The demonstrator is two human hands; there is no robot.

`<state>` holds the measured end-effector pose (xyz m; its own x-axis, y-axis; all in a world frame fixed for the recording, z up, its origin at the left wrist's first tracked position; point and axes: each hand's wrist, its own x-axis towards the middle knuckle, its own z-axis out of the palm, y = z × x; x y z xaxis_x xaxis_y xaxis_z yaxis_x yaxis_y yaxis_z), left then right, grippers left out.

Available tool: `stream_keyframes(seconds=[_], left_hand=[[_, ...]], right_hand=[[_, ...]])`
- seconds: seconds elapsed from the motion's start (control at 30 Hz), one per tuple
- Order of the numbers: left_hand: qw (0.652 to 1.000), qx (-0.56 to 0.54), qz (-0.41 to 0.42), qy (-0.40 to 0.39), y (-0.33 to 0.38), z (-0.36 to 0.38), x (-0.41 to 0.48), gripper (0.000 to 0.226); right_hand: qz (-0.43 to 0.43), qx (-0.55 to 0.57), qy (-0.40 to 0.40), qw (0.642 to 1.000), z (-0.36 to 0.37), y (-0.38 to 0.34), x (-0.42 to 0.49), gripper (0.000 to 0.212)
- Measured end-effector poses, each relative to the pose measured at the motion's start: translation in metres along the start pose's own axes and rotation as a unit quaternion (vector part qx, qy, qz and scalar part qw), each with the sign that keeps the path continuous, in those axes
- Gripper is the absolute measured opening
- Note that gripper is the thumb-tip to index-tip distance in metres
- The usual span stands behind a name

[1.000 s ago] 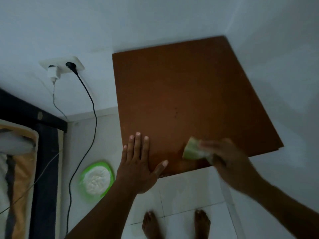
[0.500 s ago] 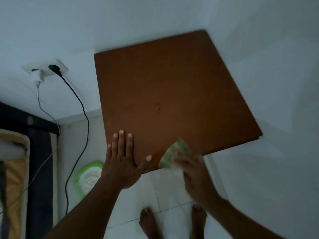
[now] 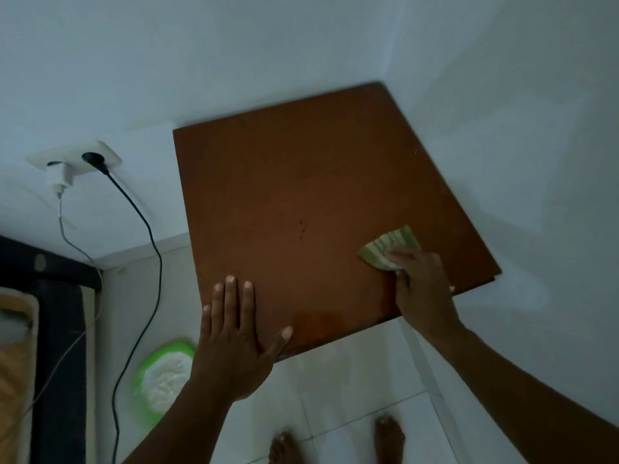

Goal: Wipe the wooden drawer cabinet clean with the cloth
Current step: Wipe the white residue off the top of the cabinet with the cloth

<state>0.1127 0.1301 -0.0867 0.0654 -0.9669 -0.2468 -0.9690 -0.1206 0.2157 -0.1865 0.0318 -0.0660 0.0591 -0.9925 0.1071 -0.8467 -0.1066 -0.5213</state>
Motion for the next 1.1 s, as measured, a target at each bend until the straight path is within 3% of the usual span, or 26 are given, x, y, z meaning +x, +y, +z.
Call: stream_keyframes(seconds=[0.17, 0.23, 0.37, 0.43, 0.5, 0.57, 0.73, 0.83, 0.97, 1.07, 1.1], left_hand=[[1.000, 0.001, 0.011, 0.001, -0.002, 0.002, 0.000, 0.103], [1.000, 0.006, 0.014, 0.012, -0.001, 0.001, -0.001, 0.100], [0.994, 0.012, 0.107, 0.023, 0.035, 0.001, 0.014, 0.093], [0.990, 0.005, 0.138, 0.018, 0.069, 0.006, 0.027, 0.092], [0.992, -0.002, 0.122, 0.016, 0.093, 0.009, 0.035, 0.093], [0.994, 0.011, 0.106, 0.011, 0.100, 0.011, 0.036, 0.097], [0.994, 0.027, 0.106, -0.010, 0.099, 0.004, 0.037, 0.103], [0.994, 0.014, 0.101, -0.026, 0.101, 0.002, 0.038, 0.105], [0.995, 0.017, 0.095, -0.033, 0.101, 0.001, 0.039, 0.109], [0.994, 0.018, 0.101, -0.031, 0.102, 0.002, 0.040, 0.111], [0.994, 0.021, 0.104, -0.031, 0.101, 0.002, 0.039, 0.112]], right_hand=[[-0.086, 0.084, -0.174, 0.977, -0.009, -0.023, -0.069, 0.047], [-0.104, 0.086, -0.149, 0.980, -0.026, -0.022, -0.054, 0.045], [-0.099, -0.031, 0.010, 0.995, -0.052, 0.025, 0.059, 0.043], [-0.042, -0.091, -0.001, 0.995, -0.056, 0.048, 0.115, 0.047], [0.018, -0.172, -0.065, 0.983, -0.047, 0.061, 0.139, 0.055], [0.025, -0.236, -0.091, 0.967, -0.040, 0.068, 0.126, 0.059], [0.026, -0.243, -0.017, 0.970, -0.059, 0.092, 0.020, 0.054], [0.052, -0.238, -0.079, 0.967, -0.073, 0.099, -0.032, 0.046], [0.156, -0.135, -0.181, 0.962, -0.079, 0.102, -0.073, 0.032], [0.238, 0.085, -0.133, 0.958, -0.105, 0.068, -0.069, 0.020], [0.309, 0.205, -0.115, 0.921, -0.115, 0.055, -0.065, 0.018]])
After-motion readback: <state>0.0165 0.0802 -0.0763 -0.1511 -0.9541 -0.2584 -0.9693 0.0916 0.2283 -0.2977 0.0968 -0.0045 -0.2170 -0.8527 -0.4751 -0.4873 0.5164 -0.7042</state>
